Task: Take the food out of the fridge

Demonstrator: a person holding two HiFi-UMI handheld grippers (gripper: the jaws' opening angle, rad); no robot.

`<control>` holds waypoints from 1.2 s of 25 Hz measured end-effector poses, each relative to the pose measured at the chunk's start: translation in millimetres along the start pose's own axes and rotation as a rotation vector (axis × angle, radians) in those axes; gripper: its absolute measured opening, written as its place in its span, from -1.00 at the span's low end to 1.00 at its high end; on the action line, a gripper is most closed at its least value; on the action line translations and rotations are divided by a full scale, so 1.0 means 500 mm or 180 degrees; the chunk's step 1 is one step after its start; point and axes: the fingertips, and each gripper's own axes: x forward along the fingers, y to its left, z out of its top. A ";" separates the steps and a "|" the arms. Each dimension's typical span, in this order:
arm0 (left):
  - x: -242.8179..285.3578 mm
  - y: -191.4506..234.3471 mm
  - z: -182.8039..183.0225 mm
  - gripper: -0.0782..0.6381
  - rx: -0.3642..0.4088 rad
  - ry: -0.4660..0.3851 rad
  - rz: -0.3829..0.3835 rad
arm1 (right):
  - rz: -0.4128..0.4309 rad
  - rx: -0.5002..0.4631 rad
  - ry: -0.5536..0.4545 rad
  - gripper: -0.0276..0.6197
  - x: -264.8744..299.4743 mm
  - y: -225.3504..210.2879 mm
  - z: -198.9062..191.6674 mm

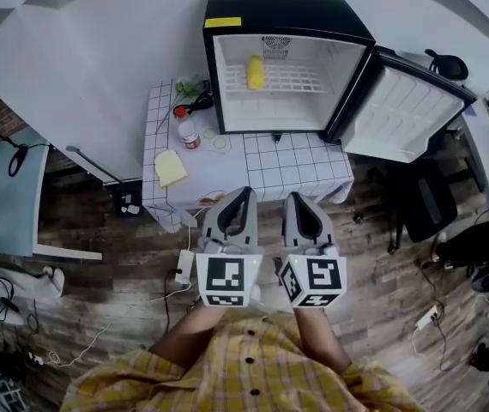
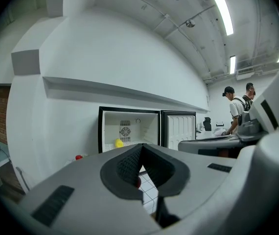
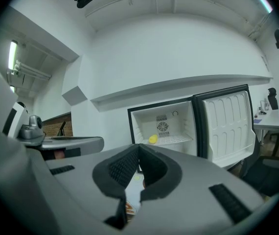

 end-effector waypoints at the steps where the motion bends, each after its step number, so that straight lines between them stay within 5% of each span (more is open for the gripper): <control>1: 0.010 0.006 0.001 -0.76 -0.0001 -0.0001 -0.0007 | -0.0010 -0.0007 0.0002 -0.90 0.011 -0.001 0.002; 30: 0.291 0.274 0.052 -0.76 -0.0101 0.0003 -0.0233 | -0.0412 -0.0034 0.0143 -0.90 0.387 -0.002 0.053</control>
